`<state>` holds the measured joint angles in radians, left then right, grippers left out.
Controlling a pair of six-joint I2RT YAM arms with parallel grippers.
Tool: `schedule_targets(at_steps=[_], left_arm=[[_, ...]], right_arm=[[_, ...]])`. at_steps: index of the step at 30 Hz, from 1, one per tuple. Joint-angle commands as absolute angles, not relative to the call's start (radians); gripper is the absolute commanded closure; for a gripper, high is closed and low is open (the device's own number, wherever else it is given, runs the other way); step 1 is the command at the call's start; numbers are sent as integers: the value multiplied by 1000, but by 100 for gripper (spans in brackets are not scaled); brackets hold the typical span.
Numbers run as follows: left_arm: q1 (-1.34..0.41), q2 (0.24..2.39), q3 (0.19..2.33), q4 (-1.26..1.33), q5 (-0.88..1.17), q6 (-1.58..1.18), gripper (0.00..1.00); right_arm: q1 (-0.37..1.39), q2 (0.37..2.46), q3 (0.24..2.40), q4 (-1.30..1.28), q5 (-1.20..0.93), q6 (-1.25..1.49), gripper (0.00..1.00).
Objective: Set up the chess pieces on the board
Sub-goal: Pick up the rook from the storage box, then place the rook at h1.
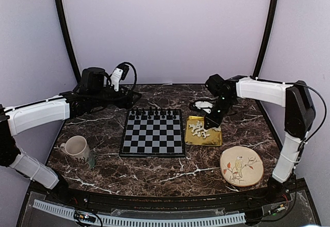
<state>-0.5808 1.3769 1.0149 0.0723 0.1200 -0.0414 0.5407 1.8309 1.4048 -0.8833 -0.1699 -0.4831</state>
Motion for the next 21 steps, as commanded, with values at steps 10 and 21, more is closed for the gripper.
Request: schedule_targets(at_steps=[10, 21], left_arm=[[-583, 1370, 1064, 20, -6, -42, 21], [-584, 1355, 1061, 23, -18, -41, 20]], right_arm=[[818, 1898, 1616, -947, -229, -532, 96], [928, 2002, 1606, -943, -144, -540, 96]])
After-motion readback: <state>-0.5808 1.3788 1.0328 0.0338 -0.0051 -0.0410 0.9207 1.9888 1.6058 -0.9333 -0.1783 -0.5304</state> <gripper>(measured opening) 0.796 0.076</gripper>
